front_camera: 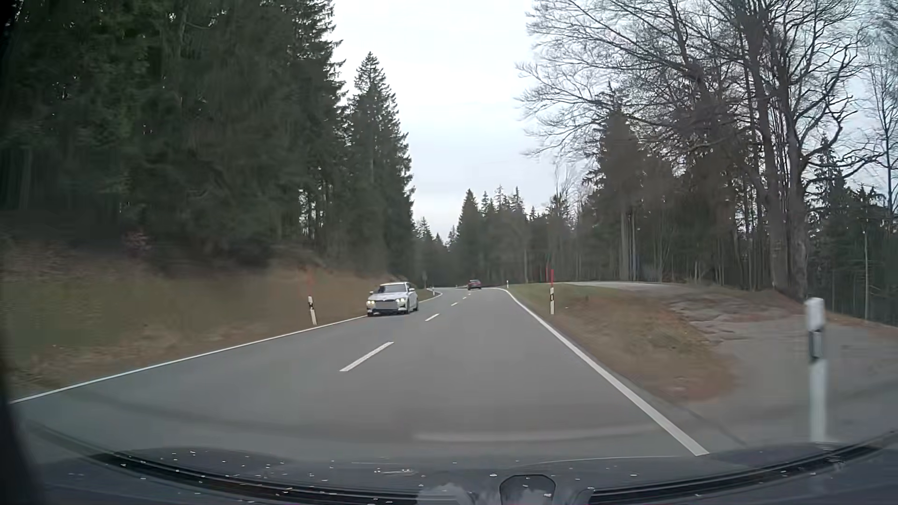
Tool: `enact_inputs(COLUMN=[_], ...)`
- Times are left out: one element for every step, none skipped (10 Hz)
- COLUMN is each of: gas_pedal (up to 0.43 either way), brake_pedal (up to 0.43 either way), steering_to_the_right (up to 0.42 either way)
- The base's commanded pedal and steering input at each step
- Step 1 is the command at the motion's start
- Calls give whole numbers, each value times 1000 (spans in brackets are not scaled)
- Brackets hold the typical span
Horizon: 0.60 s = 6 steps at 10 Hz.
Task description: Follow the waypoints while adhering to traffic rules and regulations
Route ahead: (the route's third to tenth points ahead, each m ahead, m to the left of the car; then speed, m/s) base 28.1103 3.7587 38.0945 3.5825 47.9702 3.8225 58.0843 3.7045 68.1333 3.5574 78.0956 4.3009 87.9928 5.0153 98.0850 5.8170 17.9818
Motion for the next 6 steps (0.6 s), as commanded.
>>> enact_inputs(gas_pedal=[118, 110, 110, 110, 110, 110], brake_pedal=[0, 0, 0, 0, 0, 0], steering_to_the_right=[0, 0, 0, 0, 0, 0])
